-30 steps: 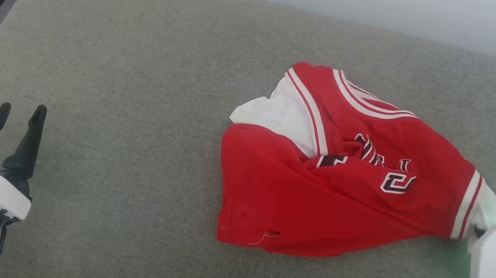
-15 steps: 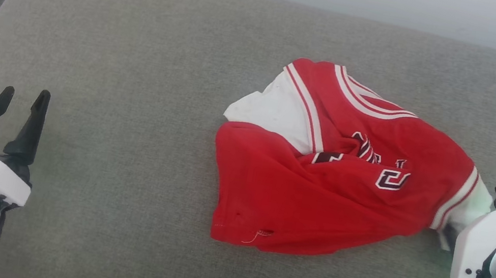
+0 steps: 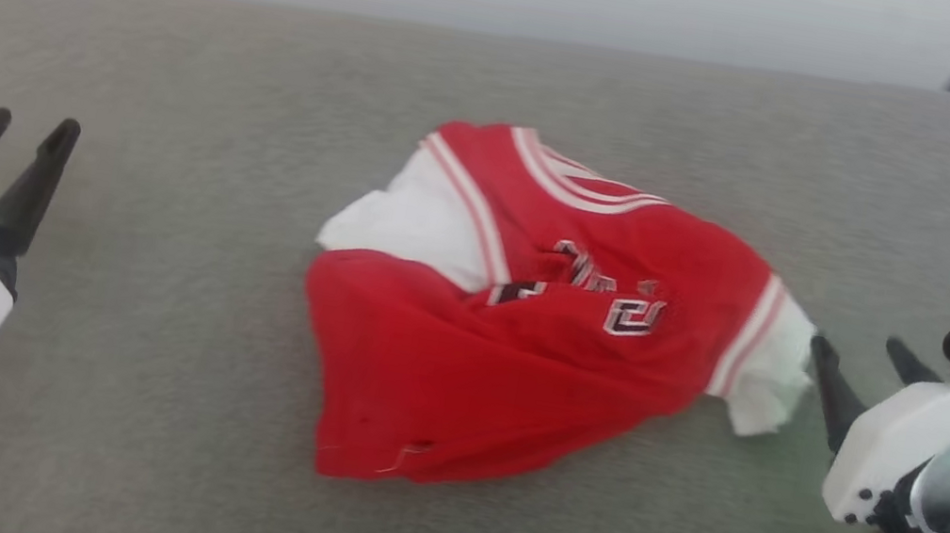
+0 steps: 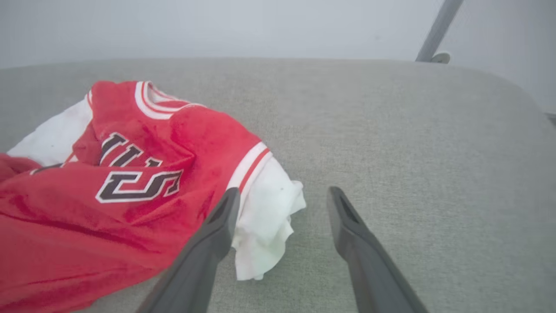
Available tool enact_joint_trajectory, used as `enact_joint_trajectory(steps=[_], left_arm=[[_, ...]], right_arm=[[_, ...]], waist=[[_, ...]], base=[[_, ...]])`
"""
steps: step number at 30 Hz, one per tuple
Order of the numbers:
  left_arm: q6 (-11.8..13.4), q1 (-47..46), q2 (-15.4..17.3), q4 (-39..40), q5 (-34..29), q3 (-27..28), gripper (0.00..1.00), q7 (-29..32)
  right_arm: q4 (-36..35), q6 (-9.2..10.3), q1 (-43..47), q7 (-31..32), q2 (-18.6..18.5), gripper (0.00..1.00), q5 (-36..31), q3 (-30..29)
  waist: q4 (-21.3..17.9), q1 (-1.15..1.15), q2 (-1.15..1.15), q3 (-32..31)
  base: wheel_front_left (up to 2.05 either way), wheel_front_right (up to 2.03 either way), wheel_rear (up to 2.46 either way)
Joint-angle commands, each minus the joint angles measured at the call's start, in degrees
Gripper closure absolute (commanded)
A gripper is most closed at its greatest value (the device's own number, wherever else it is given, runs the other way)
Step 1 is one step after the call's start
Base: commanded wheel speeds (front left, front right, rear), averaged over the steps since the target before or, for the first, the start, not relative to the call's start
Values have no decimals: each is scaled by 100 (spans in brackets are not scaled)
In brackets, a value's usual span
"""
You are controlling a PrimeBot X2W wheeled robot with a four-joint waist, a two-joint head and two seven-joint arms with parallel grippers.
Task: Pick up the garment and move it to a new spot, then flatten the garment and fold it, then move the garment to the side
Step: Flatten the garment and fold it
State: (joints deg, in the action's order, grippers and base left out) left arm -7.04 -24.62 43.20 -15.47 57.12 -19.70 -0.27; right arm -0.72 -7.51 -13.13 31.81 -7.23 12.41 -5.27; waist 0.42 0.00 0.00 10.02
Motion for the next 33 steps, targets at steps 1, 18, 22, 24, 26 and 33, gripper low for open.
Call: enact_joint_trajectory(steps=[1,18,22,24,26,33], left_arm=[[31,-91,17,42,55,-15,0,85],[409,-1174,332,-21,269,-617,0,2504],[506,-1324,384,-323,283,-829,0,3136],[573,-1386,377,-462,328,-940,0,3477],[607,-1420,404,-554,332,-1077,0,3829],[792,-1577,534,-762,165,-1453,0,4738]], right_arm=[[-66,4,71,-154,45,0,-18,-2],[-67,4,140,-3114,439,0,103,192],[176,4,87,-3464,437,0,260,362],[268,4,53,-3565,438,0,331,422],[368,4,35,-3621,438,0,381,456],[559,4,-84,-3717,438,0,422,526]], waist=[[-266,0,0,-41],[-1886,0,0,307],[-2097,0,0,470],[-2158,0,0,550],[-2197,0,0,627],[-2210,0,0,858]], base=[[0,0,0],[0,0,0],[0,0,0],[0,0,0],[0,0,0],[0,0,0]])
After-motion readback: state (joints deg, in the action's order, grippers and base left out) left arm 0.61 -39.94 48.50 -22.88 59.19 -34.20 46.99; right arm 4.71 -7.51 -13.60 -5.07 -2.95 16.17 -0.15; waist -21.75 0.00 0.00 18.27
